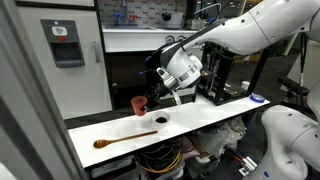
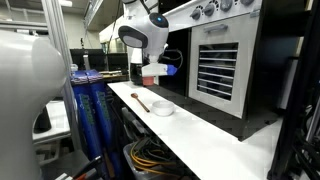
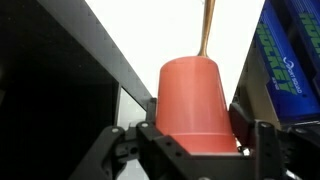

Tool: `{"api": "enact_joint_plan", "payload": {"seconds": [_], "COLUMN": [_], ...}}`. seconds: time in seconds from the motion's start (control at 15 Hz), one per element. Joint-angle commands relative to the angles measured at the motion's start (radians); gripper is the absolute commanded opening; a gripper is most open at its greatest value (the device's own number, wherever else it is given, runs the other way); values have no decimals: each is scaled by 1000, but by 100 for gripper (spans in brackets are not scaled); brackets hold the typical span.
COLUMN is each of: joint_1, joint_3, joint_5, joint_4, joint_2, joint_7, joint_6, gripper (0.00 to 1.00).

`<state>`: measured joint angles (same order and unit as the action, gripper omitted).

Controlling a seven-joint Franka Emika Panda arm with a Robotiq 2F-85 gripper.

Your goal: Pour the contents of the cup into the bowl

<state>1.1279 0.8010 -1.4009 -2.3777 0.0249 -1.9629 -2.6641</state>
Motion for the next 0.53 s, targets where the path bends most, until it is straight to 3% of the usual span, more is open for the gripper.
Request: {"api": "enact_joint_plan", "payload": {"seconds": [0.0,0.07,0.47], "joint_1": [0,0,-13], "joint_3": [0,0,21], "joint_5": [0,0,-7], "joint_4": [0,0,18], "joint_2": [0,0,-19], "joint_7": [0,0,-42], "joint_6": [0,0,75], "gripper": [72,47,47]}}
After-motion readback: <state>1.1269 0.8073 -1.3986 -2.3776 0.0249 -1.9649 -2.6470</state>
